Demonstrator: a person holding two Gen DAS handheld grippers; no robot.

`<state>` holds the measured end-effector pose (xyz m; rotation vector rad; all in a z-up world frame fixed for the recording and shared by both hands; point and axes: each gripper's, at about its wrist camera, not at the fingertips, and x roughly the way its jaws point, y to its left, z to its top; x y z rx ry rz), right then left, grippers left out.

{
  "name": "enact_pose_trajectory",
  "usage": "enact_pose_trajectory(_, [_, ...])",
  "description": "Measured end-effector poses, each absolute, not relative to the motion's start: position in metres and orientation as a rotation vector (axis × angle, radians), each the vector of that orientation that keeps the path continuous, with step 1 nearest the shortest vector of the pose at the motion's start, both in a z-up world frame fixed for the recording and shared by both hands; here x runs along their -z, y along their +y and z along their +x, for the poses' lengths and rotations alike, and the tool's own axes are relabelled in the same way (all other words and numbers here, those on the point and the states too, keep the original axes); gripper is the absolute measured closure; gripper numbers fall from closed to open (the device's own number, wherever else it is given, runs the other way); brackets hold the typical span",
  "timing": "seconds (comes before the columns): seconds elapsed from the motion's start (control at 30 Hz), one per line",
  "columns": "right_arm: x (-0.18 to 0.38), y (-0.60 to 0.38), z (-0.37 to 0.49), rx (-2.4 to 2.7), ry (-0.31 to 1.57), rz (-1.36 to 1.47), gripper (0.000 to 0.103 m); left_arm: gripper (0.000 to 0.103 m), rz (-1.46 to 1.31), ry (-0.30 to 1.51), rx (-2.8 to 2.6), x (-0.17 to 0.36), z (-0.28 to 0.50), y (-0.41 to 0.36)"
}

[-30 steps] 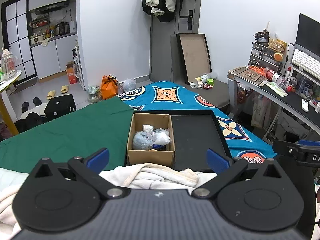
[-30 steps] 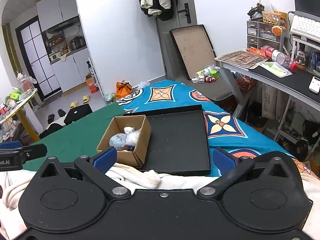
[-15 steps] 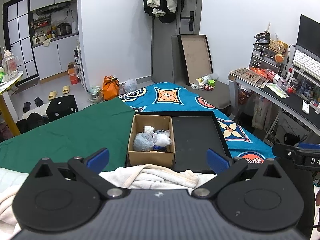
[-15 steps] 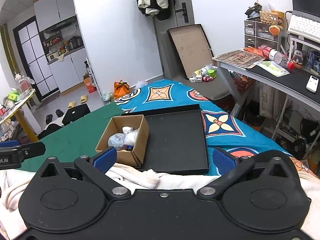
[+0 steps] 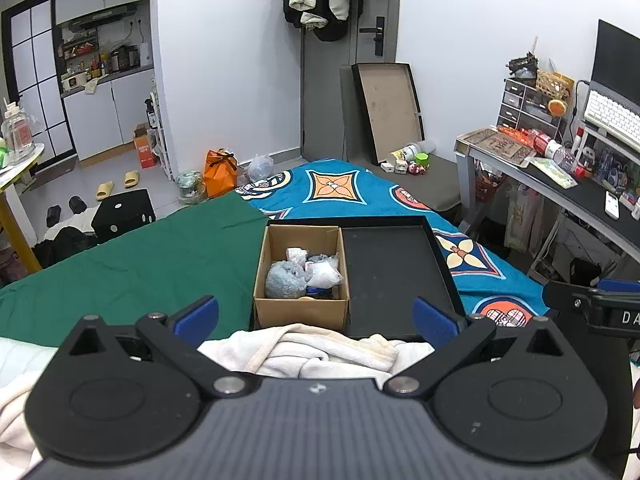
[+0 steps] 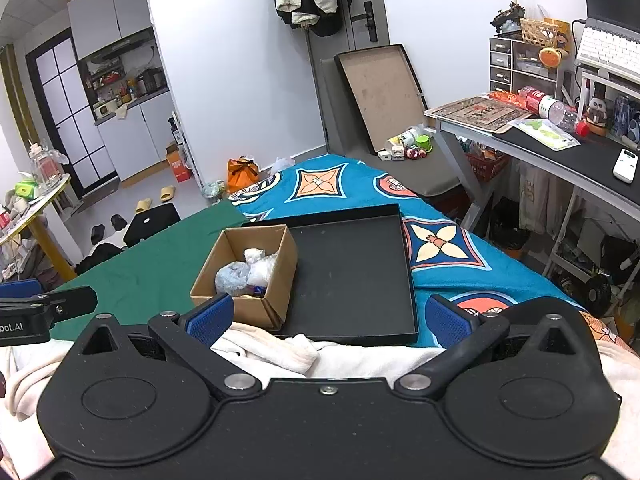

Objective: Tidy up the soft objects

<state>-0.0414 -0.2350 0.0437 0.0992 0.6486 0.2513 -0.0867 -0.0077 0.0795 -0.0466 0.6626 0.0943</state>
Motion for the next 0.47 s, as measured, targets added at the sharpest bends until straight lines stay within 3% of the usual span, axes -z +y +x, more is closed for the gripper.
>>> enact_pose_trajectory(0.47, [-0.0352, -0.2319, -0.0365, -0.245, 0.664, 0.112, 0.0, 0.0, -0.051, 0.62, -0.099, -0.0737, -0.0838, -0.0101])
